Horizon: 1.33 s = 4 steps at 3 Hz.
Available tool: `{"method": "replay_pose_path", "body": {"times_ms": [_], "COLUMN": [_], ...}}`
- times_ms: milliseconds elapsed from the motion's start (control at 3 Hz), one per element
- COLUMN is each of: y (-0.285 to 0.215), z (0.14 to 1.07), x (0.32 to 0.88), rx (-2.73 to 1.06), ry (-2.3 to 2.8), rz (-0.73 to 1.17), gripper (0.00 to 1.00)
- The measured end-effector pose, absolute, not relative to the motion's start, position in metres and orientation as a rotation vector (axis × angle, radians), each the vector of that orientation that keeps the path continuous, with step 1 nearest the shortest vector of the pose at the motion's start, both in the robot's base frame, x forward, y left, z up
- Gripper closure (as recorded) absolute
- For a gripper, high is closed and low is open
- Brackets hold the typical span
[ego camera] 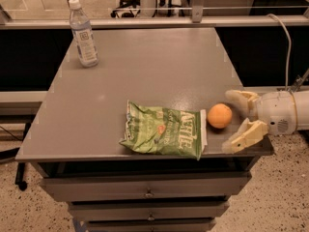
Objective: Move orange near green jalapeno chip bag
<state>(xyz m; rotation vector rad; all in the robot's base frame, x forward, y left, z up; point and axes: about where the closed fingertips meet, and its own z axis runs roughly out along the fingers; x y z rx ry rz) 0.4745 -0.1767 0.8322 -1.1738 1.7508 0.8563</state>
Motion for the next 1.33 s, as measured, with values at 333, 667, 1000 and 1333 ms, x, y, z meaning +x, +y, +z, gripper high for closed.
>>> {"method": "replay_pose_path", "body": {"times_ms": [333, 667, 1000, 1333], "y": [-0.177, -0.191, -0.207, -0.213], "z": [0.833, 0.85, 0.891, 0.909], "x": [0.474, 0.475, 0.482, 0.487], "rx": [-1.175, -1.171, -1.222, -1.227], "ry": [1.75, 1.737, 1.708, 1.683], "rz": [0.857, 0.829, 0.775, 0.746], "gripper": [0.0, 0.0, 0.0, 0.0]}}
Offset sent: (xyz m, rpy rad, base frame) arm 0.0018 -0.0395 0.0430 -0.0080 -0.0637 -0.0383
